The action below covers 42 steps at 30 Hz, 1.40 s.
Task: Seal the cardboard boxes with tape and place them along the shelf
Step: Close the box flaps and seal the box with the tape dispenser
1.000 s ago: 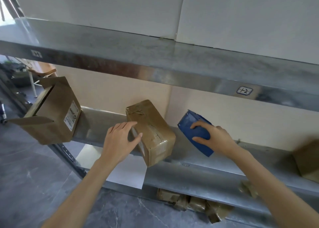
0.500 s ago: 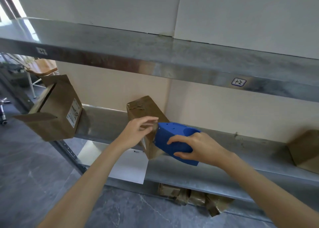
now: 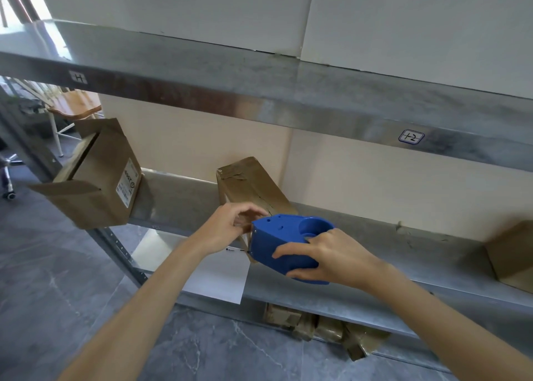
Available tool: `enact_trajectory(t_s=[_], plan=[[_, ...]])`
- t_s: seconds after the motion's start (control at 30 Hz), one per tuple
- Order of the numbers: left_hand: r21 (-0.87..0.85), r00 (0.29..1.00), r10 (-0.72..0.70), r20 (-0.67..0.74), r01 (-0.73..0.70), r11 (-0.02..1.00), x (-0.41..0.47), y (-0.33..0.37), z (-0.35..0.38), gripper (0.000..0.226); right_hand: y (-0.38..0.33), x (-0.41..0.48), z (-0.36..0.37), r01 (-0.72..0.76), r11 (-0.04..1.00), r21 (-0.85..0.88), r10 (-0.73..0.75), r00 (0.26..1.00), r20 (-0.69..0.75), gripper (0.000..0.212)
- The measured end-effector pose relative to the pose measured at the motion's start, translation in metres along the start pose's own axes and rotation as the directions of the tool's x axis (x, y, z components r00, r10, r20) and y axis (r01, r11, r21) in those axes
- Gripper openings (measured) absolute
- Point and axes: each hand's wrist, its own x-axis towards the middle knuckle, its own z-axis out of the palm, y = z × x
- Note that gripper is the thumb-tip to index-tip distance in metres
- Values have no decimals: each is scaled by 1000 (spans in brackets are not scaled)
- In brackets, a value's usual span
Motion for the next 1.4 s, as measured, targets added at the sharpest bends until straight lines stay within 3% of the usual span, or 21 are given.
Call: enact_trajectory(t_s=[0.2,0.47,0.73,1.4], plan=[[-65,998,-35,-52,31,997,3,-4,2,30,-2,3,-5,-37,999,-7,37,999,40,34],[-93,984,-14,-179,-3,996,-4,-10,7,48,3,7,-16,-90,996,1,89,989,116,33],[-110,964,-44,-261,15,994,-21,-33,-6,31,18,-11,-15,-126,992,9,123,977,173,34],[-102,973,-70,-221,49,994,-23,-41,18,35,24,-31,-8,-194,980,39,186,970,156,35]])
